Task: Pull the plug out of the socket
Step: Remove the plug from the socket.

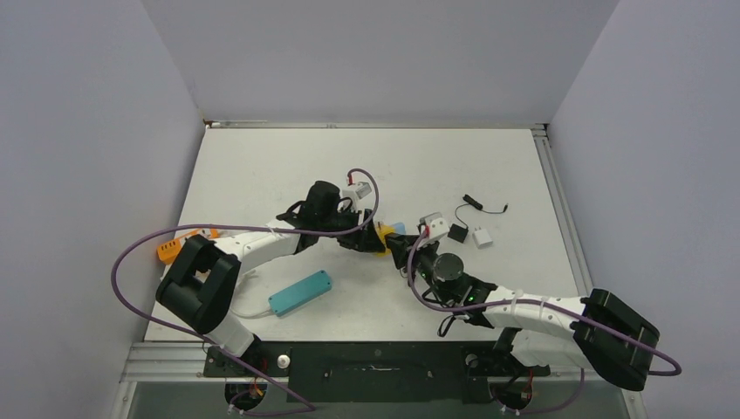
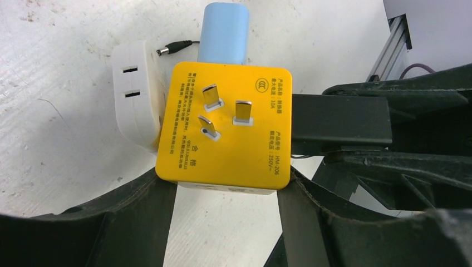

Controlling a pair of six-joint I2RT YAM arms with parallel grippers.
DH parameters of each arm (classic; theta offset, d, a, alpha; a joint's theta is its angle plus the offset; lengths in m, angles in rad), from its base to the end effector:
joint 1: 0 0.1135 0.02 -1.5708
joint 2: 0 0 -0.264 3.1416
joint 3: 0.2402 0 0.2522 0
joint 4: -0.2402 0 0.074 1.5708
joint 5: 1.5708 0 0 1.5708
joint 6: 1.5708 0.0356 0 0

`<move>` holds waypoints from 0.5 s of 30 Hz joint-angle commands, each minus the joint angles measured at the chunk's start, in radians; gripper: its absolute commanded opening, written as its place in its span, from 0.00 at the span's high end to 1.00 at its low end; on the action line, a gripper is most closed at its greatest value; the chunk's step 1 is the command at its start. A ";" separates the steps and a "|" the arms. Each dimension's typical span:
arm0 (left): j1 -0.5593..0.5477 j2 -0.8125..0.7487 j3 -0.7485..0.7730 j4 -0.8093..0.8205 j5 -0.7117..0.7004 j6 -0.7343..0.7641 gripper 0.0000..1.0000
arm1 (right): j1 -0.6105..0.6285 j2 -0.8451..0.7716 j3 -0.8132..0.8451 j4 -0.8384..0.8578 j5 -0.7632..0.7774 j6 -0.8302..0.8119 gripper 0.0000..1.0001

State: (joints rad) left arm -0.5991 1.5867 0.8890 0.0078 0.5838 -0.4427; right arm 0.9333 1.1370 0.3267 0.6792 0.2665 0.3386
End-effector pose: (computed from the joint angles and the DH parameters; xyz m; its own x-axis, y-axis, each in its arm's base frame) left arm 0.2618 -0.2025 0.2001 -0.8269 0.1318 -0.5467 0.5172 0.5597 -0.6474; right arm 0.1437 0.1783 0.2028 -0.2793 0.1613 -0.9466 -0.5588 0.7744 0.2968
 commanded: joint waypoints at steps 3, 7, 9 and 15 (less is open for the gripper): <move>-0.008 -0.036 0.022 -0.042 0.013 0.058 1.00 | 0.135 0.028 0.071 0.049 0.206 -0.123 0.95; -0.008 -0.035 0.026 -0.060 -0.007 0.063 1.00 | 0.187 0.062 0.097 0.042 0.267 -0.164 0.95; -0.008 -0.035 0.028 -0.067 -0.013 0.065 1.00 | 0.206 0.072 0.103 0.042 0.290 -0.182 0.95; -0.008 -0.033 0.029 -0.072 -0.016 0.068 1.00 | 0.213 0.070 0.103 0.042 0.298 -0.166 0.95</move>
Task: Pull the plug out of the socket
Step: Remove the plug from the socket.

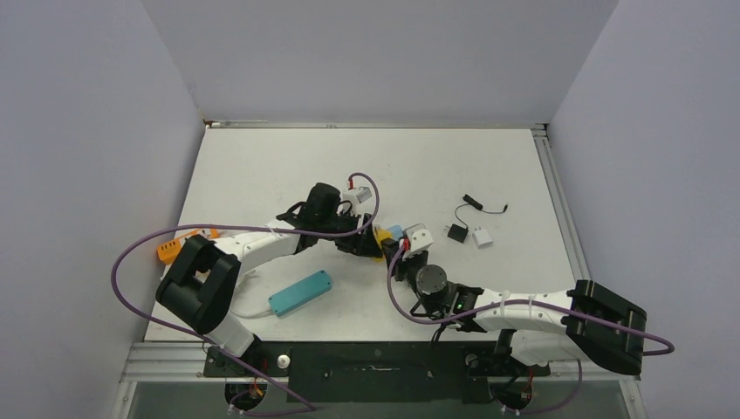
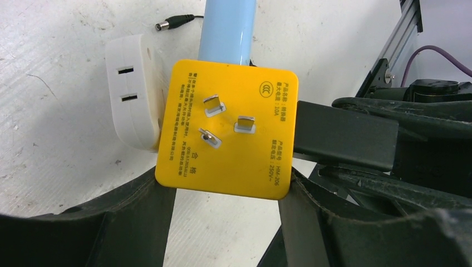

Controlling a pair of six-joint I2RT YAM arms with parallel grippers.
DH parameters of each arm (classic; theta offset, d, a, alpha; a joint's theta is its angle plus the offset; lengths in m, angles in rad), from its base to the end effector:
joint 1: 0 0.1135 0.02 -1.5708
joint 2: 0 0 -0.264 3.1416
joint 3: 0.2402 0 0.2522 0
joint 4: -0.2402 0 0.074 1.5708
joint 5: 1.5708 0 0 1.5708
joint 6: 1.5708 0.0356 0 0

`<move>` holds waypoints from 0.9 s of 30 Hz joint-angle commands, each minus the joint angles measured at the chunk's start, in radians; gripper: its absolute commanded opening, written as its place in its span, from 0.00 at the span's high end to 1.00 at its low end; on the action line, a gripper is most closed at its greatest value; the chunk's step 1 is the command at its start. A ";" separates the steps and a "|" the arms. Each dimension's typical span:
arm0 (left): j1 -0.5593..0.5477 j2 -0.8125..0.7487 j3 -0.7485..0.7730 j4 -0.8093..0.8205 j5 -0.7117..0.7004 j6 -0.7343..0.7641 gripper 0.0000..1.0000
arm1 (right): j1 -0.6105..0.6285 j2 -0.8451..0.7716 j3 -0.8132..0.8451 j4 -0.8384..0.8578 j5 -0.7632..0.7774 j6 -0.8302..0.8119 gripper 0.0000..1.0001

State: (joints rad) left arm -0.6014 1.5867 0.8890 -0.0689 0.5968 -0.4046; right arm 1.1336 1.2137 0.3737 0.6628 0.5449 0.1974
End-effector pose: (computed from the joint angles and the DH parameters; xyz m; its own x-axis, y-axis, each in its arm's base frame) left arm 0.2566 -0.2004 0.1943 -0.8414 0.1825 -0.5087 0.5119 0.5709 -0.6419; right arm 0.1178 0.2084 0.2001 -0.1828 0.0051 -0.9831 -0.5332 0.8396 0.1035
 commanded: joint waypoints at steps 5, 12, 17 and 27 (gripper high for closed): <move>-0.007 -0.035 0.034 -0.015 -0.053 0.048 1.00 | -0.048 -0.039 0.033 0.060 -0.049 0.031 0.95; -0.007 -0.047 0.036 -0.025 -0.072 0.062 1.00 | -0.243 -0.102 -0.029 0.079 -0.269 0.178 0.95; -0.008 -0.043 0.038 -0.027 -0.068 0.063 1.00 | -0.239 -0.093 -0.021 0.075 -0.277 0.167 0.95; -0.008 -0.040 0.043 -0.043 -0.085 0.071 1.00 | -0.059 -0.055 0.045 0.019 -0.022 0.034 0.95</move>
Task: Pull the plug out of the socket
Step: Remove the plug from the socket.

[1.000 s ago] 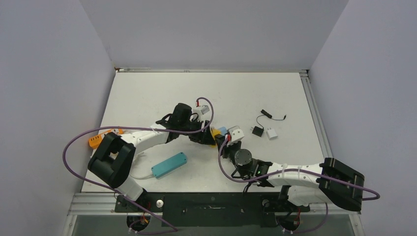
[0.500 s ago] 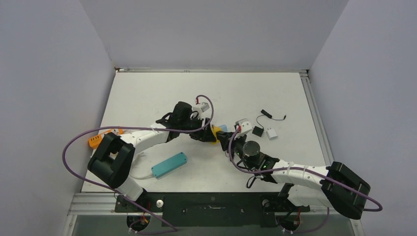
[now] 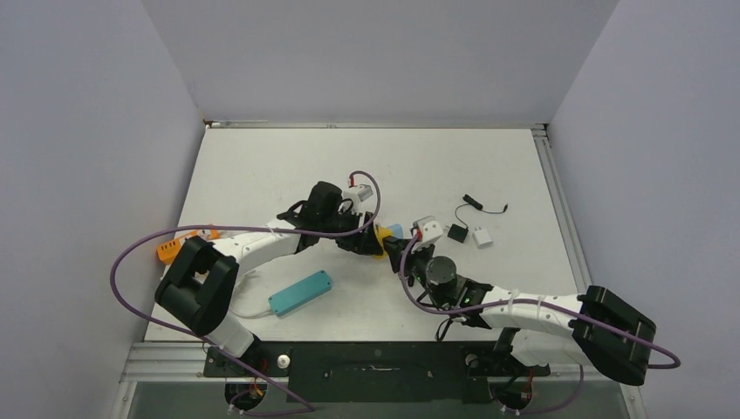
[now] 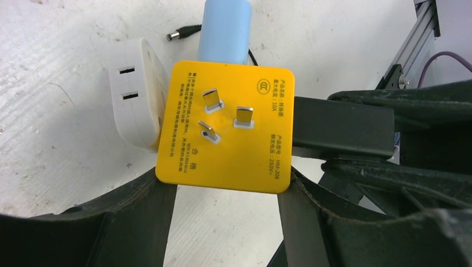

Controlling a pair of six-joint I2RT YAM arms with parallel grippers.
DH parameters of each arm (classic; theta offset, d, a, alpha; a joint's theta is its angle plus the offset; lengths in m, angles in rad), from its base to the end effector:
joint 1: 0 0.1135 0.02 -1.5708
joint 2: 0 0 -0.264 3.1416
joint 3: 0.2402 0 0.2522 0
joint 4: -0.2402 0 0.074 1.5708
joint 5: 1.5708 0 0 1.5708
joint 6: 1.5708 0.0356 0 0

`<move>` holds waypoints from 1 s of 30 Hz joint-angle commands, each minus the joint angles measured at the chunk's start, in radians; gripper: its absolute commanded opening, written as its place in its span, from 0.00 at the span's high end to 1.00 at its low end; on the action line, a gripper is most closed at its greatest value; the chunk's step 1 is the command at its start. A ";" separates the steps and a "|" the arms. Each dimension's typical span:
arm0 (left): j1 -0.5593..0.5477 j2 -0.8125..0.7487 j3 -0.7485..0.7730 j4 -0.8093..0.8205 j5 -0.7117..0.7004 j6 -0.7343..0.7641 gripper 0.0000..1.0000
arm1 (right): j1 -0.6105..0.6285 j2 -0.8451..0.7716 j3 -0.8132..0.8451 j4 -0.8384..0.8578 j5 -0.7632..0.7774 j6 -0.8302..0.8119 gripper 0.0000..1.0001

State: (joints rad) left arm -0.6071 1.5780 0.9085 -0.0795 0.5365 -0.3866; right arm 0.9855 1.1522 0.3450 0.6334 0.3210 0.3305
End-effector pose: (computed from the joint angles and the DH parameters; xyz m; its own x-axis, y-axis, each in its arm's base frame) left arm 0.2589 -0.2020 0.2013 -0.8188 0.1741 -0.5471 0.5281 0.6025 -0.5985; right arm 0.1373 0.1868 0.2006 -0.2913 0.1178 -0.9493 -0.5548 0.7877 0.2680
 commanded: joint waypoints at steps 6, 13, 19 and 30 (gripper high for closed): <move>-0.001 -0.026 0.027 -0.035 -0.027 0.057 1.00 | 0.190 0.077 0.126 0.036 0.304 -0.166 0.95; -0.001 -0.027 0.027 -0.035 -0.024 0.060 1.00 | 0.188 0.055 0.109 0.049 0.298 -0.148 0.95; -0.002 -0.033 0.024 -0.033 -0.027 0.064 1.00 | 0.011 -0.022 0.052 0.057 0.093 -0.021 0.95; -0.002 -0.029 0.023 -0.031 -0.024 0.065 1.00 | -0.156 -0.020 0.036 0.071 -0.168 0.068 0.95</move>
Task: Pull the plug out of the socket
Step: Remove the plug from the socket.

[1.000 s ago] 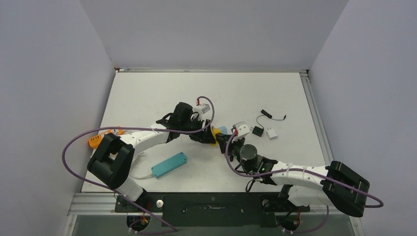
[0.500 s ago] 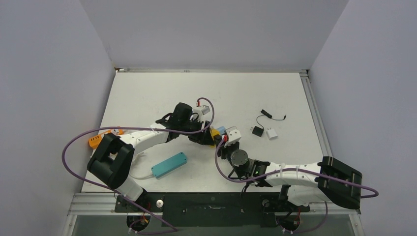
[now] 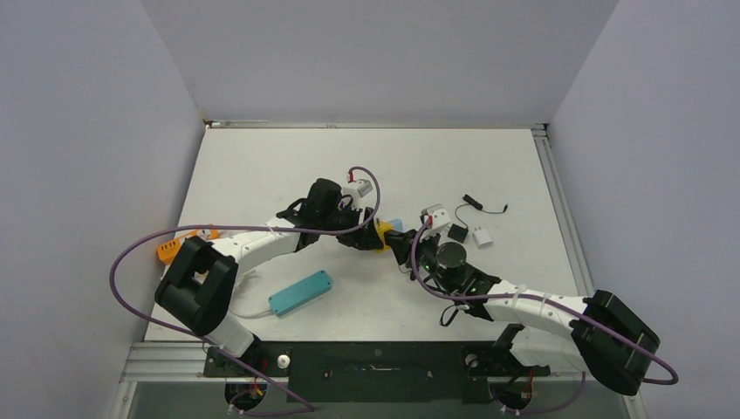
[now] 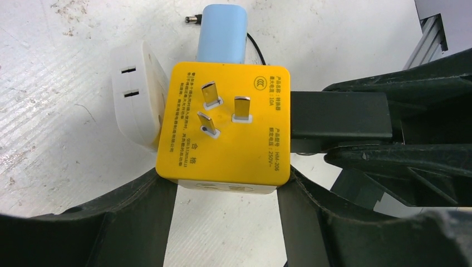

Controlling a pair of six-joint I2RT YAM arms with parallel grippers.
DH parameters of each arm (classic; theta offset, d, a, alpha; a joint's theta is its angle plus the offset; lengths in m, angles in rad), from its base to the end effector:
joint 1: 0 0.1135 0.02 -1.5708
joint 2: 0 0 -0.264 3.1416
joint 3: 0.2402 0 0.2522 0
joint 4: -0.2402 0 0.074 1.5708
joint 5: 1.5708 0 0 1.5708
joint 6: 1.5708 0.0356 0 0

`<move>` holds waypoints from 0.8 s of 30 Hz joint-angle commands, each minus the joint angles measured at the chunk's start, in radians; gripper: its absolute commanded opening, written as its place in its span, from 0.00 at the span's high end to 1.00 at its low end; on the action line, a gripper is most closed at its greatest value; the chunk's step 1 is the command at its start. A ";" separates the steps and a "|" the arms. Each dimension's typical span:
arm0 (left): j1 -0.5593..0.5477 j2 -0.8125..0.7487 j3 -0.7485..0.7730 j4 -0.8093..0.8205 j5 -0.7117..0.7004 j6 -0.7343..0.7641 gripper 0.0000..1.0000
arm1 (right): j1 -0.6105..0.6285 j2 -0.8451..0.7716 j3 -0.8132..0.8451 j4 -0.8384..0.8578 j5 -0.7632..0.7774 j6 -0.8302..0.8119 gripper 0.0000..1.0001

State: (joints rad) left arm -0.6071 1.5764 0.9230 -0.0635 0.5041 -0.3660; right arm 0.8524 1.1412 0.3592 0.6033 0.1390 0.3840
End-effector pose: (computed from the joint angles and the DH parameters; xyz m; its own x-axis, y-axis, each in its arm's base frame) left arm 0.2626 -0.2034 0.2071 -0.7897 0.1670 -0.5903 0.5526 0.6117 -0.5661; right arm 0.1575 0.1727 0.2040 -0.3542 0.1586 -0.9216 -0.5643 0.7497 0.3458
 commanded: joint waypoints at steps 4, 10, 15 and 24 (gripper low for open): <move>-0.002 -0.027 0.010 -0.048 0.005 0.046 1.00 | 0.015 -0.013 0.029 0.084 0.079 -0.015 0.95; -0.002 -0.027 0.010 -0.052 -0.008 0.047 1.00 | 0.201 0.013 0.080 0.038 0.320 -0.155 0.95; -0.002 -0.026 0.012 -0.052 -0.007 0.048 1.00 | 0.257 0.065 0.123 0.015 0.377 -0.196 0.95; -0.002 -0.026 0.013 -0.056 -0.003 0.050 1.00 | 0.244 0.046 0.105 0.029 0.366 -0.169 0.95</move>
State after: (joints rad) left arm -0.6071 1.5764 0.9226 -0.1314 0.5285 -0.3359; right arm 1.1011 1.2118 0.4240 0.5503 0.4946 0.2241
